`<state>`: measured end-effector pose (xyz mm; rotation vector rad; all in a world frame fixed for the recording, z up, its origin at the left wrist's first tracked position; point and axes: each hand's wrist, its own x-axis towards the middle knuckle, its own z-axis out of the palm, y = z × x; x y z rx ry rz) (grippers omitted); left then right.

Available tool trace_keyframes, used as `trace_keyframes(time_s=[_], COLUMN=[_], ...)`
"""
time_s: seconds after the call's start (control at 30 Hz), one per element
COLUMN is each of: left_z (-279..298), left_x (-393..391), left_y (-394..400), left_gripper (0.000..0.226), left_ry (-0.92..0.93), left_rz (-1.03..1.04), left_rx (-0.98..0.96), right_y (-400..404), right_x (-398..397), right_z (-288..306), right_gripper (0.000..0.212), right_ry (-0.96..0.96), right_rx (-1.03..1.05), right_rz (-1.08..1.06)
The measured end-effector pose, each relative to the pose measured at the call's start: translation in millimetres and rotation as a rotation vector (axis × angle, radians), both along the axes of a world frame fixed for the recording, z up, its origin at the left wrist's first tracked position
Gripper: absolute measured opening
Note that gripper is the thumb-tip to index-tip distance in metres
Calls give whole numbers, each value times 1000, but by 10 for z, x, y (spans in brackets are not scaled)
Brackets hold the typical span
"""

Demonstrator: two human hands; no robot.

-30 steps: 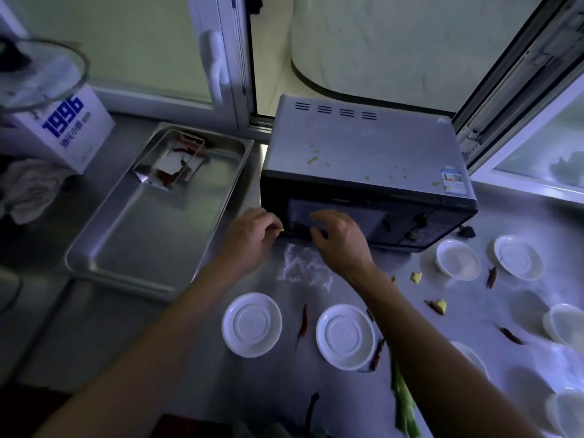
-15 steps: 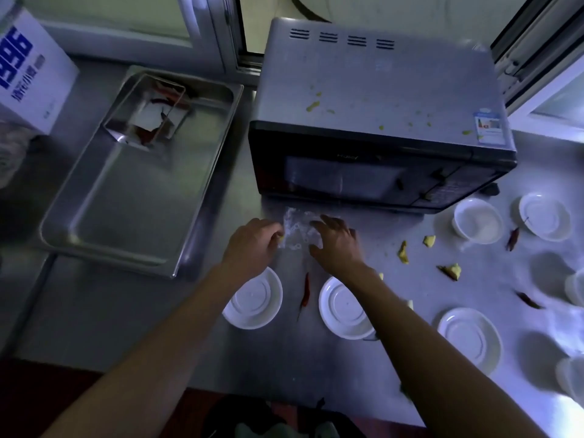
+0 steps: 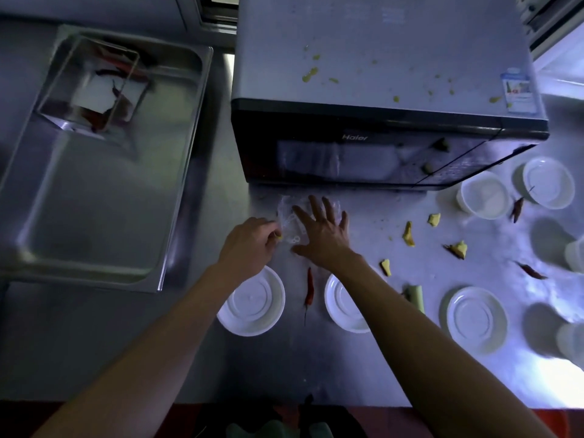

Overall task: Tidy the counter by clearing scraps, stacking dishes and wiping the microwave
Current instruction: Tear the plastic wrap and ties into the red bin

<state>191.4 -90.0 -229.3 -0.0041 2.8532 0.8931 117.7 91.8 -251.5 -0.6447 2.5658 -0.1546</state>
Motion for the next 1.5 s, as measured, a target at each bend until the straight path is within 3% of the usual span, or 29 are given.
trace_keyframes(time_s=[0.13,0.43,0.97,1.1,1.27,1.5], left_z=[-64,-128,100,222,353,484], left_x=[15,76,18,7,59,327], left_y=[-52,-226,-44,245,750,1369], left_gripper=[7,8,8,7,9,12], left_ry=[-7,-48,-50,-22,27,60], left_rz=[-6,-22,-89,-127,-176,-229], left_rx=[21,44,14,-21,-35,-71], right_y=[-51,-106,316,649,1139,1719], right_x=[-52,24,440,600,866,1296], right_z=[-75,-42,274,437,508,631], right_gripper=[99,82,80,66,30,23], right_ry=[-8,108,151,220,252,349], right_rx=[7,-34,-60,-95,-99,-270], right_rz=[-19,-54,-250,-298,-368,-466])
